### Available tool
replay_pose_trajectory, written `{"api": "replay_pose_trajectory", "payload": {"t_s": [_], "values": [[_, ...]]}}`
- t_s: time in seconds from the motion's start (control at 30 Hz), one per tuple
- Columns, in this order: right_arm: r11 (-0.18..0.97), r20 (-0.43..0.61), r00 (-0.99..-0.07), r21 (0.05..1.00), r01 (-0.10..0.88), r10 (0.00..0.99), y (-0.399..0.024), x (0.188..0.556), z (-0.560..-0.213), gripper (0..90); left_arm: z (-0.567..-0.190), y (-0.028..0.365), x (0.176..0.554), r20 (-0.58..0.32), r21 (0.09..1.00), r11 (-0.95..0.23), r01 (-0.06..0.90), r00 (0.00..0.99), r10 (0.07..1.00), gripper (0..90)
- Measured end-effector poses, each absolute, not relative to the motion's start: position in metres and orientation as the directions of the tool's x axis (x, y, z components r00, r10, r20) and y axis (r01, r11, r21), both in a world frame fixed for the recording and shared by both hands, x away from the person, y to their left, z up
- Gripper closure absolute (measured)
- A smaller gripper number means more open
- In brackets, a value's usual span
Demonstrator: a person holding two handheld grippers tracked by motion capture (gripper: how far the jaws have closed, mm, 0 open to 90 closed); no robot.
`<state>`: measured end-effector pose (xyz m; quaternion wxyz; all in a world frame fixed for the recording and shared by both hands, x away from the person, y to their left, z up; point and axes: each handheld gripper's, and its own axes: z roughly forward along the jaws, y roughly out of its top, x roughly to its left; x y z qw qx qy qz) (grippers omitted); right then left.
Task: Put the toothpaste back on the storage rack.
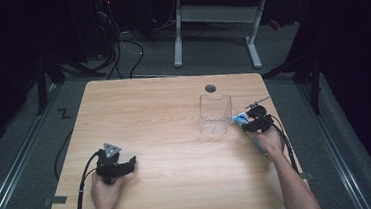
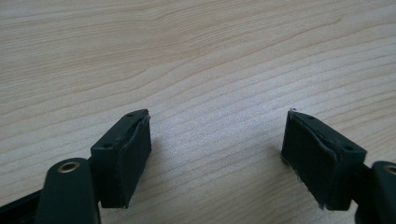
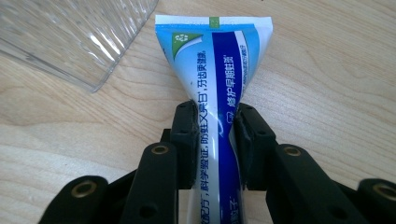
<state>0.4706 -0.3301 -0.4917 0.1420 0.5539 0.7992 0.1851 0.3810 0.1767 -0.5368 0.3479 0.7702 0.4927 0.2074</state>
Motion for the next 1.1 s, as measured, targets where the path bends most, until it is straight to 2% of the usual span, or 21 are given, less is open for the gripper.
{"api": "replay_pose_trajectory", "payload": {"t_s": [0.5, 1.1], "values": [[0.251, 0.094, -0.365, 0.568, 0.784, 0.926, -0.350, 0.447, -0.468, 72.8, -0.537, 0.177, 0.381, -0.021, 0.740, -0.274, 0.614, 0.428, 0.903, 24.4], [0.188, 0.173, -0.387, 0.653, 0.734, 0.906, -0.364, 0.430, -0.454, 73.8, -0.537, 0.176, 0.381, -0.021, 0.740, -0.274, 0.614, 0.428, 0.903, 24.3]]}}
